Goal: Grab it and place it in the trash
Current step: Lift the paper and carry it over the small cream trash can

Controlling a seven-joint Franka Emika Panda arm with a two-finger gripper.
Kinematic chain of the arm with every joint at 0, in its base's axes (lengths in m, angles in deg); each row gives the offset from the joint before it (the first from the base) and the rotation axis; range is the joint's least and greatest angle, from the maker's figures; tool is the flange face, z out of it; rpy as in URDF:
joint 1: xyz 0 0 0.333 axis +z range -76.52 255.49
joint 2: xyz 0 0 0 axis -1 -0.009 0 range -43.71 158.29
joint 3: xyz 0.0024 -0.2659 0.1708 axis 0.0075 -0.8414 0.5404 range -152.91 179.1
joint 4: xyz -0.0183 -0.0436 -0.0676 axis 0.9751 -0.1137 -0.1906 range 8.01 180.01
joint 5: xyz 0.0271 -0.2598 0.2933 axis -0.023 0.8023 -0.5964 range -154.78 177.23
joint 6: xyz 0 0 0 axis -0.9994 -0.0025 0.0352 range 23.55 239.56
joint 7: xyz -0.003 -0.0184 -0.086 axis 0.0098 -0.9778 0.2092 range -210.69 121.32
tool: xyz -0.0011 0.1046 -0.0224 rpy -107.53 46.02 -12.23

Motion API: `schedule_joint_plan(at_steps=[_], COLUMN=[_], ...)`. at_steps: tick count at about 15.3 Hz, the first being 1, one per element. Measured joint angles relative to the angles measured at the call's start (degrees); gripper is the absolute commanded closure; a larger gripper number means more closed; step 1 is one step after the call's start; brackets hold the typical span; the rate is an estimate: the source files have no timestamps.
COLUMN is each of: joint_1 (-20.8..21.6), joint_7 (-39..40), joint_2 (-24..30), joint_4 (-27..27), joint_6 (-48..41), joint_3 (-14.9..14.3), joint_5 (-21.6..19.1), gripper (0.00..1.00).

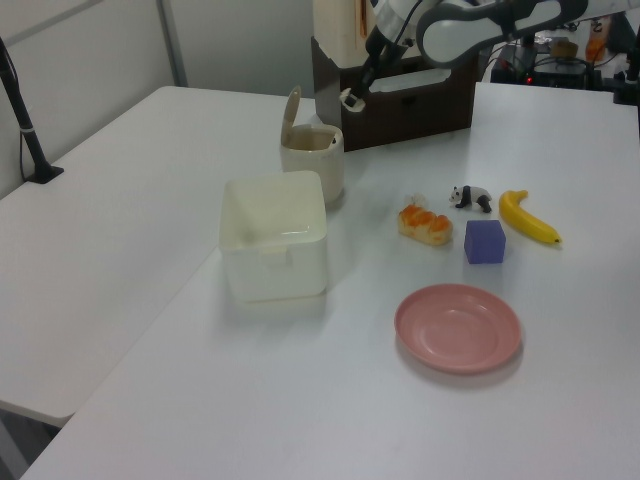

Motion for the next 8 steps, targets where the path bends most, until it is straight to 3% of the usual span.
schedule_joint_plan(at_steps=[8], joint_1=[2.7], joint_7=[-1.0], joint_2=[-4.5], joint_4=[0.0], joint_6=[13.4], joint_3=[0.0], joint_5=[0.0], gripper=[0.35])
